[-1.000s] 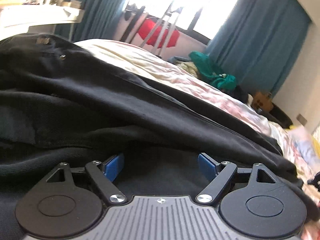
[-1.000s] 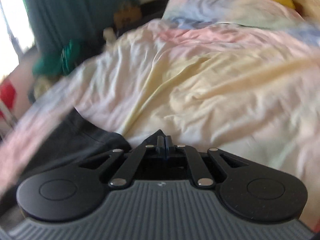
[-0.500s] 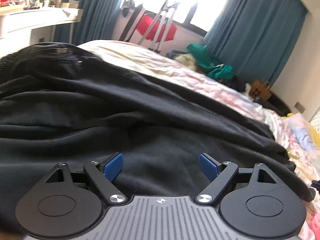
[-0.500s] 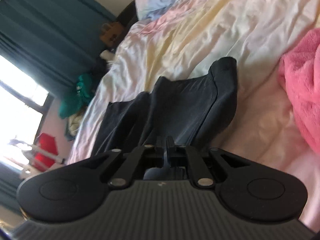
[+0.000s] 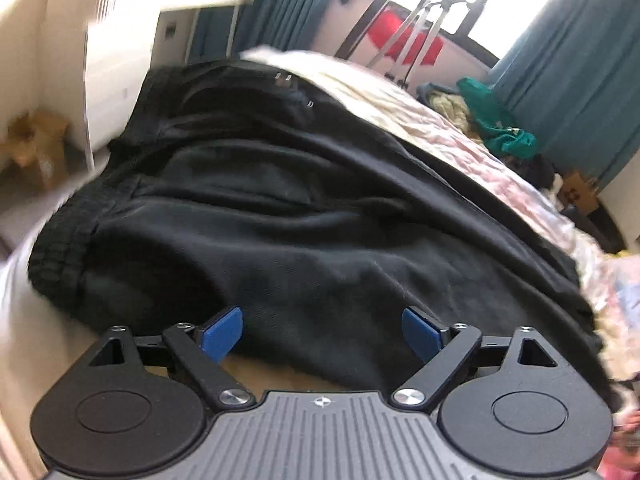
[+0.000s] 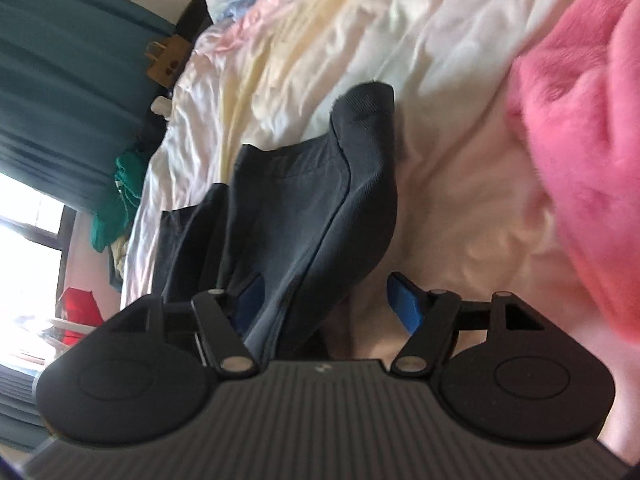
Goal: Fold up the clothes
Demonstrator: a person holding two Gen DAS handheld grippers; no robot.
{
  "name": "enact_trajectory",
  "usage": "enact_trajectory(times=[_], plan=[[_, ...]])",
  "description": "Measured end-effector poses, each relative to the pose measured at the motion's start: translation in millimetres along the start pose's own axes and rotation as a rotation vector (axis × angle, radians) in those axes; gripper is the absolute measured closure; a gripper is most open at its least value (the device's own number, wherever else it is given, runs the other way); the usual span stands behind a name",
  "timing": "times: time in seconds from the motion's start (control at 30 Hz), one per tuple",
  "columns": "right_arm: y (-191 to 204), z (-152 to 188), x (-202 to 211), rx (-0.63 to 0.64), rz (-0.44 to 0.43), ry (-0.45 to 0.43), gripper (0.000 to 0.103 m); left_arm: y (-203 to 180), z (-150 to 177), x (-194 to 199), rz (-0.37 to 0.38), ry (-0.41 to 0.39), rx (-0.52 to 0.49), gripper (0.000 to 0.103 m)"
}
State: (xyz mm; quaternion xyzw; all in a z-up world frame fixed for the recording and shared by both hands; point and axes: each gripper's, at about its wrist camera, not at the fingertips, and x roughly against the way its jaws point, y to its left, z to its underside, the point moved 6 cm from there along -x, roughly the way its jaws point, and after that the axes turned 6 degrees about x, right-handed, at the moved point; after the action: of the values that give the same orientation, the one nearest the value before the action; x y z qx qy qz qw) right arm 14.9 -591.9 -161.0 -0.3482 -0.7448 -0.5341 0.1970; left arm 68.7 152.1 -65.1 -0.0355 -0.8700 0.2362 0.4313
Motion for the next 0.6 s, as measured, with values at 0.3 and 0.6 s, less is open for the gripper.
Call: enact_trajectory(times=[0.3, 0.6], plan=[[10.4, -19.7, -26.7, 0.185, 0.05, -0.059, 0.083, 70.8, -6.4, 15.5, 0.053, 0.033, 0.212, 0.004], [44.6, -34.6, 12.1, 0.289, -0.125, -0.267, 0.091, 88.6, -14.4, 17.8, 0.104, -0.03, 0.358, 0.003]])
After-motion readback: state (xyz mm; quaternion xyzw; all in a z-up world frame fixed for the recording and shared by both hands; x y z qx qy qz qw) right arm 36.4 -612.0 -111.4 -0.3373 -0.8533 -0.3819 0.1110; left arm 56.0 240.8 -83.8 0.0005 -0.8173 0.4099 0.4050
